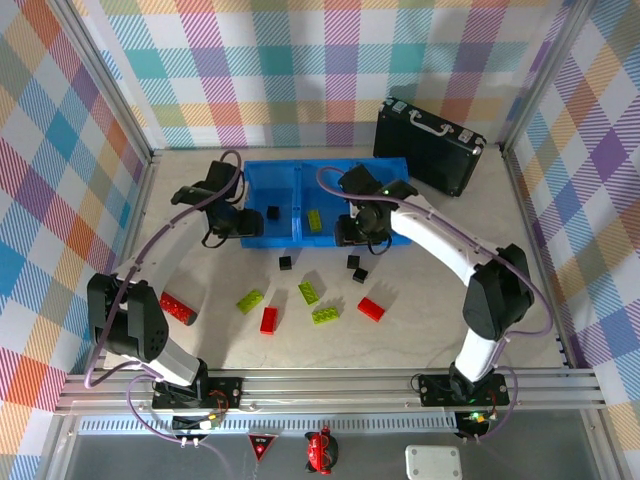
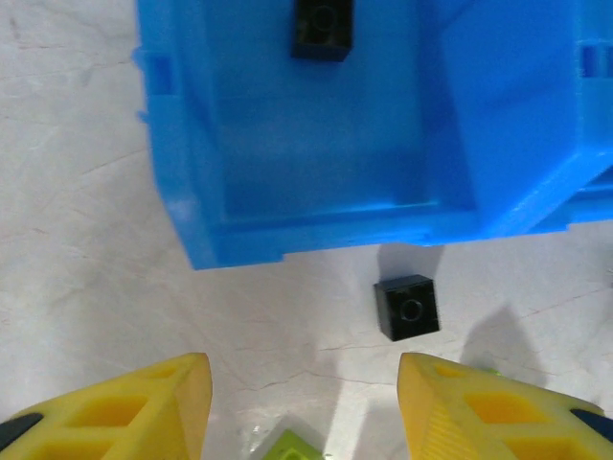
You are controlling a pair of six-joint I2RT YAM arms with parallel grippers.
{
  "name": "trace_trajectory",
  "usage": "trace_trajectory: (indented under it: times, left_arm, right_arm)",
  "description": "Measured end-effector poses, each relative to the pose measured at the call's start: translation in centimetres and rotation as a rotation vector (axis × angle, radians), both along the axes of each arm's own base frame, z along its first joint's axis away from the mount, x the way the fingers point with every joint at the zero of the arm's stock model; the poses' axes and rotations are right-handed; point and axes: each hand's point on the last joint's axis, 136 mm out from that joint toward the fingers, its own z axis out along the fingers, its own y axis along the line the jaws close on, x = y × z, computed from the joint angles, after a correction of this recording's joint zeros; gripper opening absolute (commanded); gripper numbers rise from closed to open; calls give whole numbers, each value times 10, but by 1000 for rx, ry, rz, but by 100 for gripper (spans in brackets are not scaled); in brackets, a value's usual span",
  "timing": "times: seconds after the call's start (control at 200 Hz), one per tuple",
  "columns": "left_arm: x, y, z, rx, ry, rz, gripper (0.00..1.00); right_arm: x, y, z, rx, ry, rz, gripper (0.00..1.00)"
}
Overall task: Sort the legos into containers by color
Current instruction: Pick up the lego from the center of the table.
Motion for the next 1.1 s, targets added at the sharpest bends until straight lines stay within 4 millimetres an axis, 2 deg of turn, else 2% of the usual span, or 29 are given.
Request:
trace_trajectory:
  times: [0.305,0.485,0.765,1.1]
  left_arm:
    - [-14,-43,-16,-3,54,15,54]
    - [-23,-61,-31,7,65,43,54]
    - [-35,-75,-70,60,90,69,54]
    - [-35,-76,-98,112,108,87,54]
  right_arm:
    - [-18,-35,-1,-26,-18,-43,50]
    - [-27,-57,-6,-33,-10,-78,50]
    - [-38,-78,-15,-46,9,-108,50]
    - [-40,-82,-16,-50,9,-109,51]
